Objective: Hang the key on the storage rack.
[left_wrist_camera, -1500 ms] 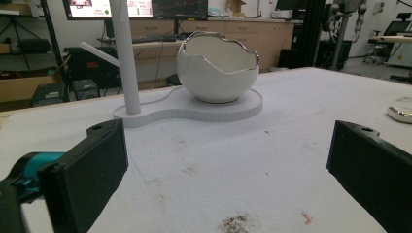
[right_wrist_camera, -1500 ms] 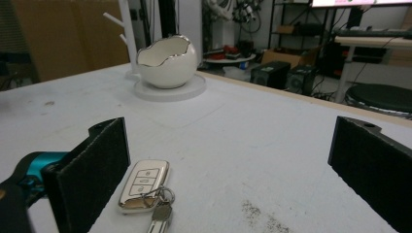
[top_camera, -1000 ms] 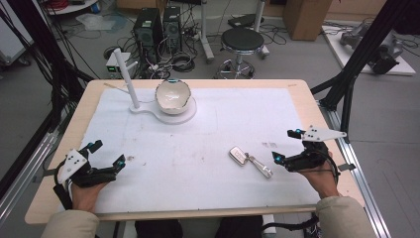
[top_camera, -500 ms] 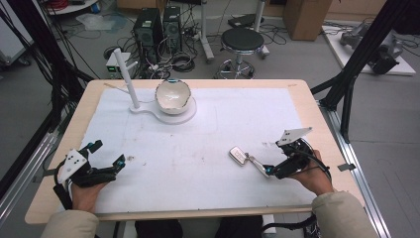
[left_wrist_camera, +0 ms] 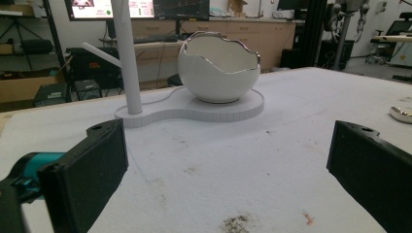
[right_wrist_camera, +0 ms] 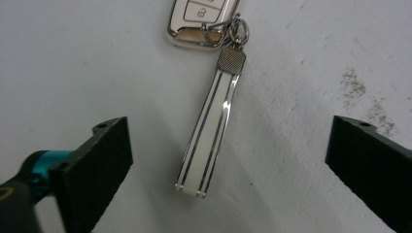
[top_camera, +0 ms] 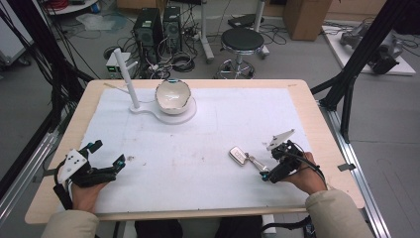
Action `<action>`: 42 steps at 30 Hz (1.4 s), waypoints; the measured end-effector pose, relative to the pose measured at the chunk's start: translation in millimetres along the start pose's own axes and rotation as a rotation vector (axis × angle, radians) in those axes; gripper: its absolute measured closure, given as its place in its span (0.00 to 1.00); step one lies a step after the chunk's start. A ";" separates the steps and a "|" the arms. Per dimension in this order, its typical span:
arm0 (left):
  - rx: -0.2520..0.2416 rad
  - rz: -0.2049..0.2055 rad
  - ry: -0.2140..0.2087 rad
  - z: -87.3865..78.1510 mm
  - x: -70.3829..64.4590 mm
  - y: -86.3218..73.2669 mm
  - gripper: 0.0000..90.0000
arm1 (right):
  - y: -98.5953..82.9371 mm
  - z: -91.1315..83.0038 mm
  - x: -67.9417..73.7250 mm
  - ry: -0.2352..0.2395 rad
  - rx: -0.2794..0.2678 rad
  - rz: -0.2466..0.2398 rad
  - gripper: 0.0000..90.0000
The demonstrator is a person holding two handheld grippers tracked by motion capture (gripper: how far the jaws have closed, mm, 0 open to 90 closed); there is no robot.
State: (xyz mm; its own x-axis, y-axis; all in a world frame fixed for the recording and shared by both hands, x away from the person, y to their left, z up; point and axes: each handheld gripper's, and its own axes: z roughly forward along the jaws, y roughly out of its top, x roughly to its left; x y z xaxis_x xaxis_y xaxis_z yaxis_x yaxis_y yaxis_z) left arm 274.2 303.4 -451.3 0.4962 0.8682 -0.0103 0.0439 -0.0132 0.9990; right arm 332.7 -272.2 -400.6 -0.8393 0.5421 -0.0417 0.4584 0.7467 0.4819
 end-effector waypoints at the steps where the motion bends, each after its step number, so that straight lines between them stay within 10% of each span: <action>1: 0.000 0.000 0.000 0.0 -0.1 0.0 0.02 | -0.3 2.1 0.3 0.006 0.015 -0.006 0.06; 8: -0.001 0.000 0.000 0.0 -0.1 0.0 0.02 | -1.4 7.3 0.5 0.029 0.068 -0.003 0.09; 35: -0.003 -0.001 0.000 -0.1 0.5 0.0 0.02 | -1.6 10.1 -1.7 0.074 0.151 0.000 0.81; 42: -0.003 -0.007 0.001 -0.1 0.5 0.0 0.02 | 0.9 9.1 -2.5 0.070 0.162 0.010 0.82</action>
State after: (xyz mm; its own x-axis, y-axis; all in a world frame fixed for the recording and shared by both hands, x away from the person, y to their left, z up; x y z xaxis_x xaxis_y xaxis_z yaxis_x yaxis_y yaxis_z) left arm 274.3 303.9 -451.3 0.4948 0.8688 -0.0177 0.0448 -0.0052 0.9990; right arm 337.9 -269.4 -408.1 -0.8502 0.5259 0.0258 0.5031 0.7968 0.3346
